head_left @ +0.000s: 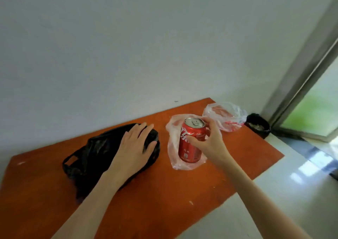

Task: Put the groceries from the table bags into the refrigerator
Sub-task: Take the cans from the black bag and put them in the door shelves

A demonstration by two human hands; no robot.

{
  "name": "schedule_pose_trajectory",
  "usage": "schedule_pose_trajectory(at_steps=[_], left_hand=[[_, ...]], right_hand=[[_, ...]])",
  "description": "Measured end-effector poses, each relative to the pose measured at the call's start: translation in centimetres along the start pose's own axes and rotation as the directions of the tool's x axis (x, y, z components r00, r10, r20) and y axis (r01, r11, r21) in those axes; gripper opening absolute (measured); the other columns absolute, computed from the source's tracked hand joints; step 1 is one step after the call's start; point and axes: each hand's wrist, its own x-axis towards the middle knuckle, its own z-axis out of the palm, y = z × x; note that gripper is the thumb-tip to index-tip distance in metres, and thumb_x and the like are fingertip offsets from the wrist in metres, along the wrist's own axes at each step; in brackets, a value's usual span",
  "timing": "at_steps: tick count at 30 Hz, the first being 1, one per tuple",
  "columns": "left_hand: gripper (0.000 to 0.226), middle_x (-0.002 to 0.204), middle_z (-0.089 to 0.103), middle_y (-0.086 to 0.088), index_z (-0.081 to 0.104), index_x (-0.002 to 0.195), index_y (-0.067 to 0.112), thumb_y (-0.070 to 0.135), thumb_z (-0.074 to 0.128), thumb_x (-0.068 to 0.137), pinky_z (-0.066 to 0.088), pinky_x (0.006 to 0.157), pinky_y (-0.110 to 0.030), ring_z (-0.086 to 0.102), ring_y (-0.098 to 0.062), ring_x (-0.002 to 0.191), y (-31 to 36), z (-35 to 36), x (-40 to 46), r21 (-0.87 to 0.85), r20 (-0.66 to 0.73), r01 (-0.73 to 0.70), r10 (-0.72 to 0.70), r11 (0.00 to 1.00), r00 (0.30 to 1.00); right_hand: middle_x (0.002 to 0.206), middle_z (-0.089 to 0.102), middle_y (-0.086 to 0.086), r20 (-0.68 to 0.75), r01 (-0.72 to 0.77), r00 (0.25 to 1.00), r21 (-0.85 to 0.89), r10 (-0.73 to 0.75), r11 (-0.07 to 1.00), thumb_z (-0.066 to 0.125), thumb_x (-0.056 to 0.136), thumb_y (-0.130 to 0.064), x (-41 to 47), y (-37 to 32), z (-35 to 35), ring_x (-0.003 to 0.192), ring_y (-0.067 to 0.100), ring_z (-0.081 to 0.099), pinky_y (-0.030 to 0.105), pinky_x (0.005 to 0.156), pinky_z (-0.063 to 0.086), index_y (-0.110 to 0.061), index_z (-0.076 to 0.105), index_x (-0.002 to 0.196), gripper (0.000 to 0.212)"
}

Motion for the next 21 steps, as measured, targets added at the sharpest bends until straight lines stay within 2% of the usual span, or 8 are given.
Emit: schedule_pose_trajectory(at_steps=[4,6,9,11,14,17,19,21], left_hand=[[0.073,0.15,0.016,0.015,0.019,0.146,0.03,0.065,0.015,0.082,0.012,0.117,-0.038,0.009,-0.01,0.142,8.2,2.3,1.8,-0.054,0.085,-0.205,0.209,0.977,0.974],[0.075,0.151,0.021,0.011,0.025,0.144,0.029,0.069,0.013,0.082,0.014,0.117,-0.039,0.017,-0.013,0.142,12.9,4.0,2.7,-0.076,0.094,-0.326,0.332,0.942,0.938],[0.065,0.151,0.025,0.007,0.026,0.144,0.027,0.06,0.023,0.088,0.01,0.113,-0.031,0.019,-0.014,0.141,21.8,6.5,2.6,-0.128,0.106,-0.401,0.414,0.907,0.904],[0.065,0.151,0.028,0.002,0.027,0.144,0.024,0.056,0.024,0.088,0.013,0.114,-0.032,0.02,-0.016,0.141,28.1,8.4,1.9,-0.165,0.095,-0.483,0.501,0.86,0.86],[0.067,0.148,0.034,-0.004,0.033,0.142,0.019,0.054,0.028,0.085,0.015,0.114,-0.035,0.024,-0.021,0.14,37.9,12.0,0.5,-0.215,0.125,-0.563,0.594,0.798,0.795],[0.067,0.145,0.038,-0.006,0.037,0.141,0.017,0.055,0.028,0.085,0.027,0.112,-0.045,0.031,-0.026,0.136,45.8,15.3,-0.7,-0.272,0.116,-0.652,0.696,0.708,0.708],[0.068,0.145,0.037,-0.006,0.037,0.141,0.018,0.055,0.028,0.084,0.027,0.112,-0.046,0.029,-0.026,0.137,52.5,17.0,-1.9,-0.315,0.109,-0.689,0.746,0.653,0.657],[0.068,0.144,0.039,-0.008,0.039,0.139,0.015,0.054,0.028,0.084,0.029,0.111,-0.046,0.032,-0.026,0.135,56.5,17.7,-2.1,-0.331,0.069,-0.721,0.778,0.608,0.625]], right_hand=[[0.105,0.051,-0.018,-0.203,-0.016,0.979,0.007,0.017,1.0,0.076,0.073,-0.008,-4.7,0.1,-9.3,0.09,-0.005,0.056,0.008,0.065,0.05,-0.027,0.039,0.119,0.062],[0.102,0.052,-0.018,-0.314,-0.03,0.949,0.019,0.034,0.999,0.075,0.074,-0.009,-7.6,0.1,-14.0,0.088,-0.003,0.057,0.013,0.068,0.05,-0.026,0.039,0.119,0.06],[0.1,0.057,-0.01,-0.48,-0.04,0.874,0.092,0.079,0.995,0.073,0.076,-0.005,-12.4,0.4,-21.6,0.081,-0.003,0.061,0.014,0.065,0.05,-0.024,0.043,0.115,0.053],[0.107,0.058,-0.002,-0.576,-0.027,0.812,0.124,0.094,0.992,0.072,0.076,-0.005,-15.8,0.6,-26.9,0.087,0.003,0.061,0.015,0.065,0.05,-0.021,0.045,0.117,0.052],[0.111,0.057,0.001,-0.676,-0.023,0.731,0.108,0.091,0.994,0.072,0.077,-0.007,-21.2,0.6,-35.1,0.094,0.013,0.06,0.023,0.072,0.051,-0.022,0.045,0.118,0.051],[0.11,0.057,-0.001,-0.741,-0.026,0.667,0.076,0.074,0.997,0.071,0.078,-0.008,-25.9,0.3,-42.0,0.093,0.012,0.06,0.023,0.07,0.051,-0.023,0.043,0.119,0.052],[0.107,0.058,-0.004,-0.798,-0.018,0.602,0.032,0.037,0.999,0.07,0.079,-0.009,-29.9,-0.1,-47.2,0.092,0.011,0.06,0.022,0.07,0.05,-0.023,0.043,0.119,0.05],[0.105,0.057,-0.006,-0.82,-0.042,0.572,0.011,0.033,0.999,0.069,0.08,-0.01,-31.9,-0.4,-50.2,0.092,0.011,0.059,0.024,0.073,0.051,-0.027,0.042,0.116,0.048]])
